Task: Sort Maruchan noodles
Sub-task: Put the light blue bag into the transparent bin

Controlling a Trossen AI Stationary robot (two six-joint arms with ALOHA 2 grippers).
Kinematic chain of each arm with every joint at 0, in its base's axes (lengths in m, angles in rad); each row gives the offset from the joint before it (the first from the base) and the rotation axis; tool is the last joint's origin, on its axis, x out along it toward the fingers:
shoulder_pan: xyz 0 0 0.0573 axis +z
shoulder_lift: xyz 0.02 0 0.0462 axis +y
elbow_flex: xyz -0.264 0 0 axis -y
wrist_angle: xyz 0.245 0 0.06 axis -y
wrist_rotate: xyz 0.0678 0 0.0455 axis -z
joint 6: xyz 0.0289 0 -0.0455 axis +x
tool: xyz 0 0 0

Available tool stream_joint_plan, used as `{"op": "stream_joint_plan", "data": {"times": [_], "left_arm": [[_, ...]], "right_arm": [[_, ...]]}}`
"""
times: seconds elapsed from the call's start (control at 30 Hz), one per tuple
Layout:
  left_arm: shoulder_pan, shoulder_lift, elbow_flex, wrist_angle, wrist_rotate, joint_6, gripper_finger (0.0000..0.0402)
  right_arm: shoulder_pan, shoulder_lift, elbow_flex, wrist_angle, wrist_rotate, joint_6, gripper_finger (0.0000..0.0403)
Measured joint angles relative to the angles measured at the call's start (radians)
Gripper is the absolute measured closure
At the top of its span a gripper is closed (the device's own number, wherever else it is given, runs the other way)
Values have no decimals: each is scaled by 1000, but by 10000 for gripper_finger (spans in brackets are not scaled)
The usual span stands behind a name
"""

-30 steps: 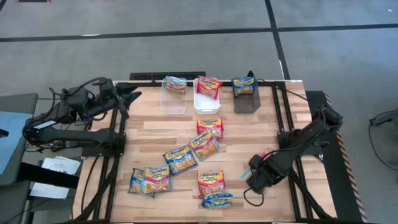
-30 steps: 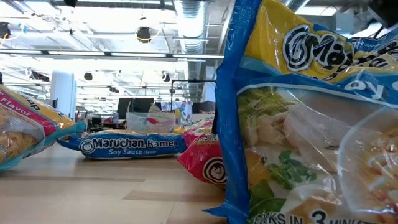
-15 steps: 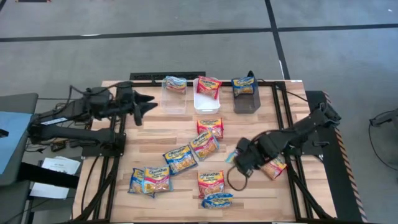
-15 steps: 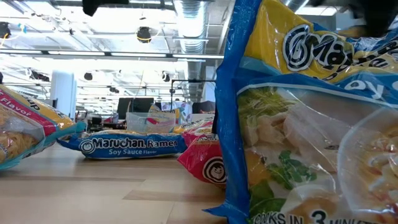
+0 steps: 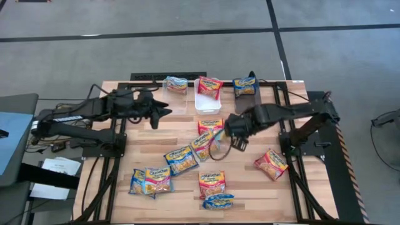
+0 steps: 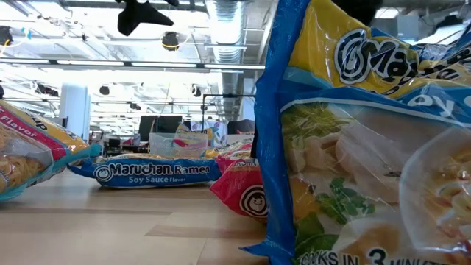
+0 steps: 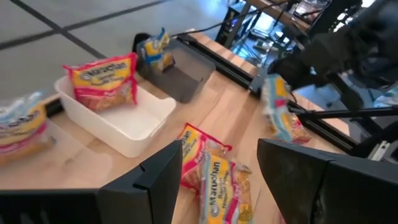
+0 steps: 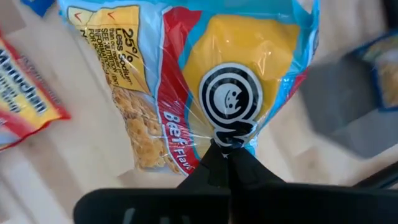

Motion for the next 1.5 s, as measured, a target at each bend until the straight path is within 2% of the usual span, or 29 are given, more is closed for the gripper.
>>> {"op": "stream_joint_plan", "data": {"times": [0.3,0.57,1.03,1.27,1.5], "left_arm": [[21,111,0,132,30,-54,204],[81,197,0,234,112,-135,204],[109,335,0,379,138,-152,204],[109,416,0,506,137,-157,204],[109,454,1,553,156,-177,204]], "right_arm": [[-139,0,63,91,21,-308,402],[-214,0,65,267,21,-478,402],[-286,12,66,428,18,-567,402],[-290,58,64,417,17,-620,402],[-265,94,65,405,14,-642,403]]}}
